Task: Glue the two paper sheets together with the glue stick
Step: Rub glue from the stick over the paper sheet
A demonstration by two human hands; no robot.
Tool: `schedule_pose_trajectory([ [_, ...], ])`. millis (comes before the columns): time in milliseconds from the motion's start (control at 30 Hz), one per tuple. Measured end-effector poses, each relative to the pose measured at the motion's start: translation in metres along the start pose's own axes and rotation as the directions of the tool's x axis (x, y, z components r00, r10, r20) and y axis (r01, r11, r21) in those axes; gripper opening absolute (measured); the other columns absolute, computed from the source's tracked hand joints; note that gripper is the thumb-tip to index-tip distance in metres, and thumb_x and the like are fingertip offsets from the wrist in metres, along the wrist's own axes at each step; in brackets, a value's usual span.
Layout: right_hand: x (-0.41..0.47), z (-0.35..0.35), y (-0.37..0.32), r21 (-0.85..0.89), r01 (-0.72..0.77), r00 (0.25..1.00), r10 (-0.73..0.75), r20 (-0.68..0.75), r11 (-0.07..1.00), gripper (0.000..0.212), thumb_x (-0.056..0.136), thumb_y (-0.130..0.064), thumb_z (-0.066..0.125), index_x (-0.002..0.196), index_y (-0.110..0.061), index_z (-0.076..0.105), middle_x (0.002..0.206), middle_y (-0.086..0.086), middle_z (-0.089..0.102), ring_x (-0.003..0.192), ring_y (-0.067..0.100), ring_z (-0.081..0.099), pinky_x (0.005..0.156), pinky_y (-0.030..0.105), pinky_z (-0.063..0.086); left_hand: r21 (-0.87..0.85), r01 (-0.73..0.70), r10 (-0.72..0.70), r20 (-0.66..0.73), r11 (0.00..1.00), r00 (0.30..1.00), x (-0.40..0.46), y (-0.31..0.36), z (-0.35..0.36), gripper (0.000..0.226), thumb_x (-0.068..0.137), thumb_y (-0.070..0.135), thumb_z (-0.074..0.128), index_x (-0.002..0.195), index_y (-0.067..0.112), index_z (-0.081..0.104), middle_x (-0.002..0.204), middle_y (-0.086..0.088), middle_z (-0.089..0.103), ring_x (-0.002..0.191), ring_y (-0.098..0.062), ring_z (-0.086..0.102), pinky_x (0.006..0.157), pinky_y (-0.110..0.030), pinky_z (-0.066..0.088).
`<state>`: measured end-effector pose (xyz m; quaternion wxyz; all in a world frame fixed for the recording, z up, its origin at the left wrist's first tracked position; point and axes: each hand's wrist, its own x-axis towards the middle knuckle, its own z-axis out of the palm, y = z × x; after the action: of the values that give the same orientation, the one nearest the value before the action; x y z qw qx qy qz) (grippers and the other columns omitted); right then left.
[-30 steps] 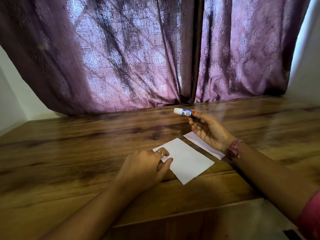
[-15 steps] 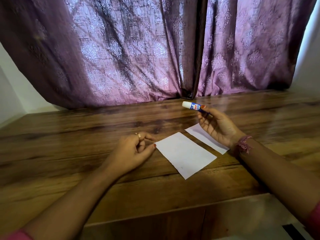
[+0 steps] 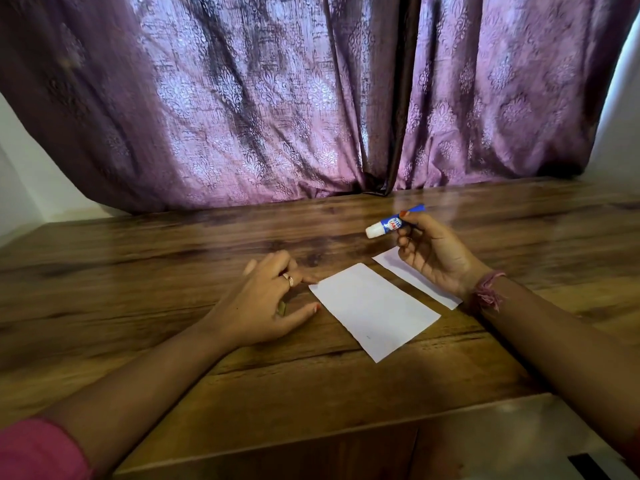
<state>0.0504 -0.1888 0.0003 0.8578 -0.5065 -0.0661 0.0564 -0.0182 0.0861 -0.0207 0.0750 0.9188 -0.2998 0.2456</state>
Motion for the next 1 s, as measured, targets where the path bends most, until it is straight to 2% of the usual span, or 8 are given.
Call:
schedule_pose_trajectory([
  [67,0.002,0.002,0.002,-0.047,0.005,1.0,-0.005,0.008,0.999,0.014,0.091,-0.022,0.057,0.095,-0.01,0.063,0.064,-0.003,0.058,0.055,0.005,0.053,0.052,0.014,0.047,-0.015,-0.038,0.038,0.006,0.999,0.999,0.002,-0.002,0.003,0.047,0.083,0.061,0.046,0.115,0.031,0.06,0.101,0.01,0.046,0.091,-0.002,0.036,0.075,-0.029,0.023],
  [267,0.005,0.004,0.003,-0.03,-0.006,1.0,0.006,0.022,1.0,0.016,0.092,-0.024,0.053,0.097,-0.01,0.06,0.066,0.001,0.055,0.052,0.005,0.052,0.05,0.014,0.046,-0.045,0.036,-0.033,0.063,0.998,0.997,-0.001,-0.018,0.002,0.063,0.075,0.076,0.039,0.123,0.036,0.052,0.112,0.015,0.043,0.098,0.003,0.027,0.075,-0.026,0.014],
  [433,0.0,0.003,0.001,-0.014,0.004,0.999,-0.003,0.036,1.0,0.017,0.093,-0.024,0.052,0.095,-0.01,0.062,0.067,0.0,0.055,0.052,0.005,0.052,0.051,0.014,0.046,-0.178,0.11,-0.08,0.168,0.978,0.983,-0.008,-0.027,-0.007,0.069,0.066,0.08,0.053,0.123,0.043,0.046,0.115,0.022,0.044,0.108,0.002,0.038,0.088,-0.032,0.025],
  [500,-0.002,0.003,0.001,-0.012,0.005,0.999,-0.004,0.044,1.0,0.018,0.093,-0.024,0.052,0.097,-0.009,0.061,0.069,0.001,0.055,0.054,0.005,0.051,0.051,0.013,0.046,-0.312,0.181,-0.116,0.216,0.933,0.969,-0.014,-0.032,-0.009,0.066,0.062,0.075,0.063,0.118,0.041,0.049,0.107,0.02,0.049,0.098,0.0,0.047,0.087,-0.031,0.038],
  [567,-0.004,0.002,0.001,-0.009,0.004,0.999,-0.003,0.05,1.0,0.018,0.093,-0.024,0.052,0.098,-0.009,0.061,0.07,0.001,0.055,0.055,0.005,0.051,0.051,0.014,0.046,-0.49,0.249,-0.152,0.229,0.835,0.961,-0.02,-0.037,-0.01,0.06,0.06,0.06,0.076,0.111,0.038,0.053,0.099,0.013,0.053,0.086,-0.006,0.052,0.079,-0.028,0.047],
  [733,-0.009,0.003,0.001,-0.034,-0.003,0.998,0.005,0.061,0.999,0.019,0.093,-0.025,0.051,0.097,-0.009,0.061,0.069,0.0,0.055,0.052,0.005,0.051,0.051,0.014,0.046,-0.661,0.384,-0.201,0.338,0.645,0.92,-0.027,-0.047,-0.01,0.053,0.062,0.033,0.087,0.107,0.032,0.059,0.091,0.011,0.057,0.08,-0.001,0.049,0.076,-0.016,0.044],
  [833,-0.01,0.003,0.0,-0.027,-0.001,0.999,0.002,0.05,1.0,0.02,0.094,-0.025,0.051,0.099,-0.008,0.06,0.069,0.0,0.055,0.053,0.005,0.051,0.051,0.013,0.046,-0.677,0.399,-0.223,0.336,0.618,0.915,-0.026,-0.049,-0.009,0.052,0.06,0.034,0.085,0.106,0.029,0.061,0.091,0.007,0.058,0.079,-0.002,0.05,0.075,-0.014,0.044],
  [1000,-0.008,0.003,0.0,-0.034,-0.004,0.999,0.006,0.041,0.999,0.021,0.093,-0.025,0.051,0.1,-0.008,0.06,0.07,0.001,0.054,0.053,0.005,0.051,0.051,0.013,0.046,-0.643,0.376,-0.234,0.299,0.667,0.925,-0.024,-0.047,-0.01,0.042,0.062,0.037,0.082,0.099,0.027,0.065,0.087,0.004,0.061,0.075,-0.001,0.051,0.07,-0.013,0.045],
])
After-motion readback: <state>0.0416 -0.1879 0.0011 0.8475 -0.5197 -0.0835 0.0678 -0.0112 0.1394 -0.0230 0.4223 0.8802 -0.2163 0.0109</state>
